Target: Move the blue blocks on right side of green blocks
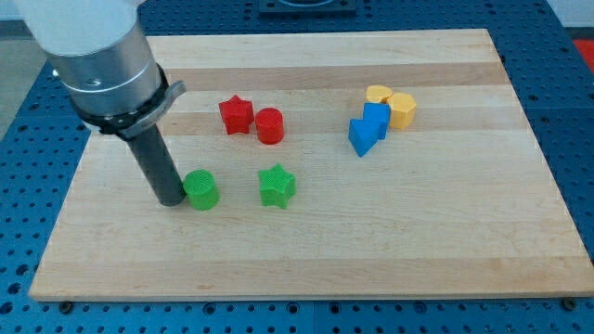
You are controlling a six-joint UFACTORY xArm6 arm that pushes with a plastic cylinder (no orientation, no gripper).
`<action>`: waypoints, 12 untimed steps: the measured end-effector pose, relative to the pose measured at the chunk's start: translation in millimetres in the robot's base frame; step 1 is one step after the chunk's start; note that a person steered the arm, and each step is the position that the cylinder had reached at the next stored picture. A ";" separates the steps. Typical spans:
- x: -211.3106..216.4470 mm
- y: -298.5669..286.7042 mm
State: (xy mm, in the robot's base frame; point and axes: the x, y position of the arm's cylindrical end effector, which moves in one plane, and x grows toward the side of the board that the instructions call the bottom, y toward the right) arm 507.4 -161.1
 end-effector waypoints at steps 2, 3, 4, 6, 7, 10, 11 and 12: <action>0.0 39.6; 0.0 53.2; -1.5 61.4; -62.9 54.9; -74.7 105.0; -158.5 194.9; -161.1 227.1; -161.0 256.4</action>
State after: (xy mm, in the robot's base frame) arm 346.4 95.3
